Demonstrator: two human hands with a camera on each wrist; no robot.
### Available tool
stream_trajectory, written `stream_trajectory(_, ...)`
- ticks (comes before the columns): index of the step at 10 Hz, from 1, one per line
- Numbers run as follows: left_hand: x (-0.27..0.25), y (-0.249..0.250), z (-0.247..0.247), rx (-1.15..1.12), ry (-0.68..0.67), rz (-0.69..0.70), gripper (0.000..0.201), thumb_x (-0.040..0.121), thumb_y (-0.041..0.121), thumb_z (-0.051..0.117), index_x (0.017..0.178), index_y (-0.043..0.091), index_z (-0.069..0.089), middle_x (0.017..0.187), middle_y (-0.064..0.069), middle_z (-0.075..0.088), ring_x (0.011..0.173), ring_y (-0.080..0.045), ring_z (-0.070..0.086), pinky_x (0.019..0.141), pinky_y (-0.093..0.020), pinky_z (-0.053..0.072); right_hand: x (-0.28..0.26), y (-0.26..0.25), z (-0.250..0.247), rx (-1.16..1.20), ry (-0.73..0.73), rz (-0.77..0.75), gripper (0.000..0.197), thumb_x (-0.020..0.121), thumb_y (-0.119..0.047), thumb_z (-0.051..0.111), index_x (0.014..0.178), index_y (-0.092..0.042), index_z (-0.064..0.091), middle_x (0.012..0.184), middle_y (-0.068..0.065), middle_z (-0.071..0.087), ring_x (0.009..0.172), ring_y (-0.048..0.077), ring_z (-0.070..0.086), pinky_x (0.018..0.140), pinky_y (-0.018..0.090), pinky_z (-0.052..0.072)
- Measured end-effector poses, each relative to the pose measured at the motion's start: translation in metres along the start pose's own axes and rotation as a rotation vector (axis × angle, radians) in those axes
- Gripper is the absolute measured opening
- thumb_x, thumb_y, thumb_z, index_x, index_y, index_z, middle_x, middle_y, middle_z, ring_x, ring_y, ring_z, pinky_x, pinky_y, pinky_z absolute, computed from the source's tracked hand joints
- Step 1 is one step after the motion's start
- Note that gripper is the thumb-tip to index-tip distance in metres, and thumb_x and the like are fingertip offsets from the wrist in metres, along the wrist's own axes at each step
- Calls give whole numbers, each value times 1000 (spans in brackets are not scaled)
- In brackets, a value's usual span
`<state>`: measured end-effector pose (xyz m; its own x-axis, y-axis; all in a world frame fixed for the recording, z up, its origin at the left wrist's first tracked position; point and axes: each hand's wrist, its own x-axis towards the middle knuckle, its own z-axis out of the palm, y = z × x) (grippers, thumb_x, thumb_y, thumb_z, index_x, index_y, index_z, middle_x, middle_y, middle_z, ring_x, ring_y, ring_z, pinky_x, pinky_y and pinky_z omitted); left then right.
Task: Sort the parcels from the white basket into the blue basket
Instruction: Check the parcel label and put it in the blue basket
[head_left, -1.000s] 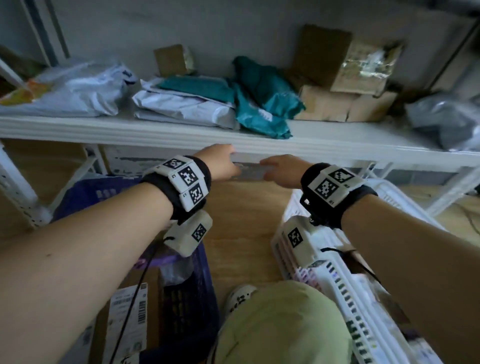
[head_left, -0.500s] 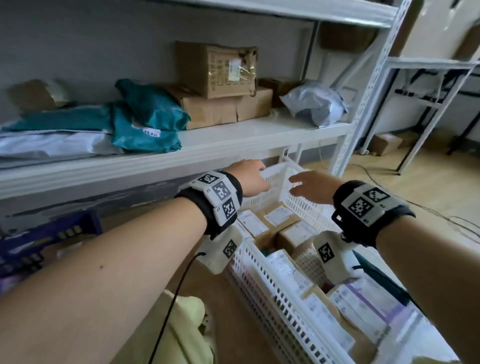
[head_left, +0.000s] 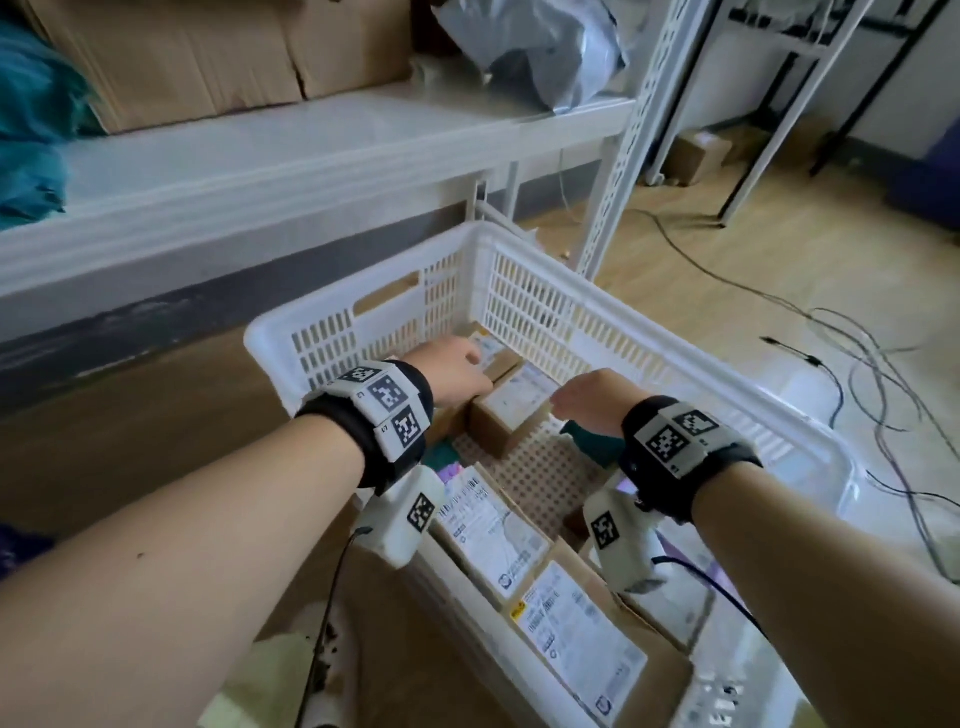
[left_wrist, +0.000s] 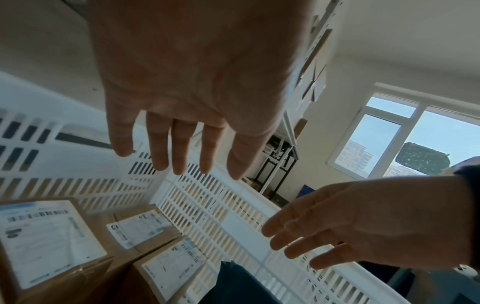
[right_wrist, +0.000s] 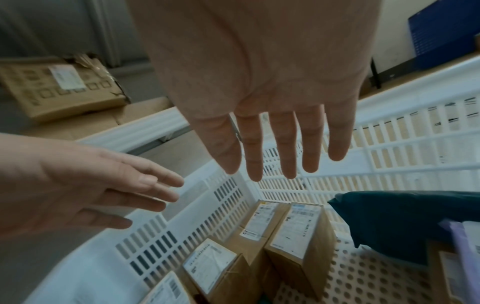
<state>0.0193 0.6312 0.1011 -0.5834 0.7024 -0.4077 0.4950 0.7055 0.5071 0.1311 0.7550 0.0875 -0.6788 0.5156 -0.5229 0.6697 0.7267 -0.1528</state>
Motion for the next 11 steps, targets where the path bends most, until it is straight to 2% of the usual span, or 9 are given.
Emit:
stream_trajectory(3,67,16,-7,32,-98,-11,32,92,23,54,122,11,57,128,-9,54,124,-24,49,98,-28,38,52,26,-15,386,46,87,34,94,-15,50,126,-6,60,130,12,58,122,27,53,103,33,42)
stream_trajectory(4,92,26,-24,-18,-36,-6,32,91,23,58,121,12,59,124,-5,57,117,-24,52,97,-30,41,63,36,-26,412,20,89,32,92,-16,54,122,-10,63,127,10,61,119,24,55,96,28,43)
stream_trajectory(5,115,36,-31,-91,49,10,23,91,20,56,112,13,61,111,-5,60,98,-19,53,77,-25,41,80,46,-35,467,38,113,33,92,-16,53,123,-8,63,127,9,60,120,24,55,96,27,43)
stream_trajectory(6,137,36,-16,-73,40,-2,3,92,20,53,93,21,55,98,-2,51,90,-17,48,65,-24,36,102,53,-27,483,10,157,32,92,-14,51,119,-4,64,126,13,61,117,28,57,100,35,47)
stream_trajectory(7,164,25,15,-80,-70,-57,16,93,19,52,103,13,63,100,-3,52,91,-19,52,74,-24,38,128,60,-2,514,-50,144,30,89,-17,56,117,-10,66,124,10,63,116,25,57,93,29,46)
stream_trajectory(8,189,13,45,-73,-146,-123,15,94,22,53,79,17,55,85,-3,51,72,-15,48,65,-25,37,153,64,22,513,-157,172,33,94,-21,53,122,-7,62,126,11,61,116,25,57,89,28,46)
stream_trajectory(9,211,3,66,-54,-200,-184,28,94,28,54,115,10,59,121,-9,55,105,-24,54,81,-25,36,183,67,48,555,-198,216,24,94,-21,51,108,-4,60,107,13,62,87,21,57,76,32,45)
stream_trajectory(10,230,-5,82,-48,-234,-220,53,94,29,53,139,3,40,113,-6,56,102,-25,52,78,-26,35,205,68,75,638,-210,270,21,96,-18,47,77,-17,38,71,4,49,59,15,43,69,31,39)
stream_trajectory(11,246,-15,95,-41,-259,-274,60,93,31,53,144,6,31,134,-10,49,119,-28,50,85,-29,40,222,70,96,799,-207,330,13,94,-27,53,87,-16,55,72,0,50,58,13,45,68,31,42)
